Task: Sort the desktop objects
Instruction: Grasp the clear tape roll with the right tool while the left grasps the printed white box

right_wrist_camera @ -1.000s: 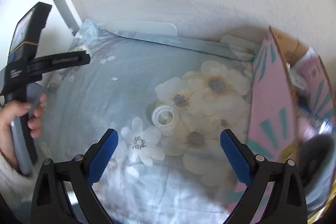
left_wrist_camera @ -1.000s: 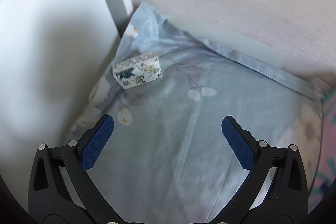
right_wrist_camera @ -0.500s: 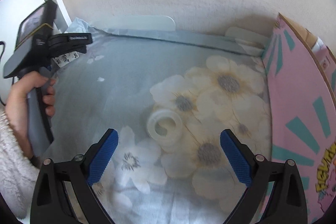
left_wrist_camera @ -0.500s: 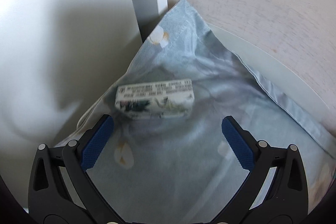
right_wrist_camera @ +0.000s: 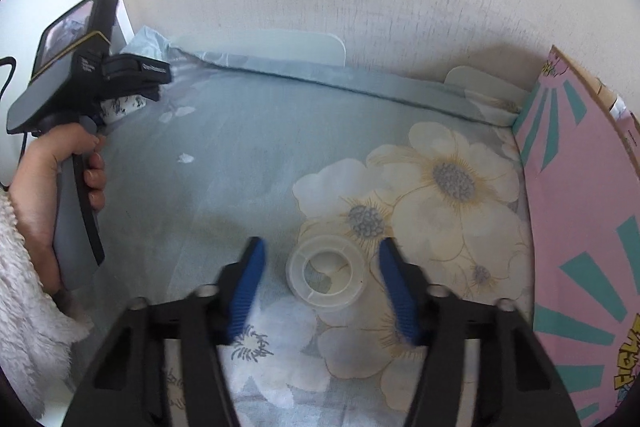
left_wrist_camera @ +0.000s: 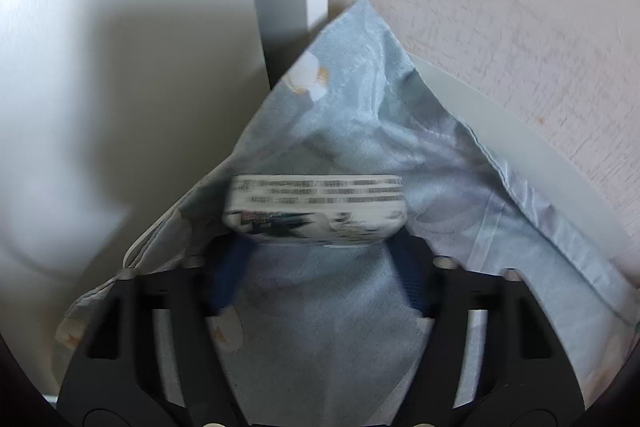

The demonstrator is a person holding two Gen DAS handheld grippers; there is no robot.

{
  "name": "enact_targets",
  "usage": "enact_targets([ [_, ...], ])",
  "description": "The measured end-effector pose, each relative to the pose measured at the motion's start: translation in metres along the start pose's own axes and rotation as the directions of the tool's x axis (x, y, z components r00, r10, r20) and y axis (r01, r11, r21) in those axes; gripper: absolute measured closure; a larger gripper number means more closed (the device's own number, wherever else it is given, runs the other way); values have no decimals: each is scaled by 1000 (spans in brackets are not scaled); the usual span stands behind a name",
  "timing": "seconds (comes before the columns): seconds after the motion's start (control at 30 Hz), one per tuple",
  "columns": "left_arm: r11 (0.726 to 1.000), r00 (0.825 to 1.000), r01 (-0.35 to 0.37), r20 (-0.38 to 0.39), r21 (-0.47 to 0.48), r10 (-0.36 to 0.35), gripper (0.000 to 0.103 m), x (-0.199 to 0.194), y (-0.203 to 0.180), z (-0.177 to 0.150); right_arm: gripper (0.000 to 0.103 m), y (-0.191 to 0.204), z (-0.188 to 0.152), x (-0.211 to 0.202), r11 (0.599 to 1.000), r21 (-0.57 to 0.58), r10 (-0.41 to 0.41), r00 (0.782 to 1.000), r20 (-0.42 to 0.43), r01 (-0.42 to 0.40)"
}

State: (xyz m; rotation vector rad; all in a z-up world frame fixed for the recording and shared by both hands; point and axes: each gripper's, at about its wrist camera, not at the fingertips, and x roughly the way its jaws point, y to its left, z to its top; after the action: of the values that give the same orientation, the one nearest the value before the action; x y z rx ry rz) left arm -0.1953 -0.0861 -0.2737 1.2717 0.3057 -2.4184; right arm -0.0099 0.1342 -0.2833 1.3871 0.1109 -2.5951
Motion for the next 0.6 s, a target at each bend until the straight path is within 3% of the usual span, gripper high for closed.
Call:
enact_targets([
  [0.4, 999, 1000, 29, 9, 29, -29, 44, -28, -10, -16, 64, 5, 13, -6, 1000, -5, -6, 1000, 21, 6],
  [0.6, 976, 991, 127, -53, 175, -120, 44, -65, -34, -18, 64, 3, 32, -24, 1000, -2, 11, 1000, 24, -11],
])
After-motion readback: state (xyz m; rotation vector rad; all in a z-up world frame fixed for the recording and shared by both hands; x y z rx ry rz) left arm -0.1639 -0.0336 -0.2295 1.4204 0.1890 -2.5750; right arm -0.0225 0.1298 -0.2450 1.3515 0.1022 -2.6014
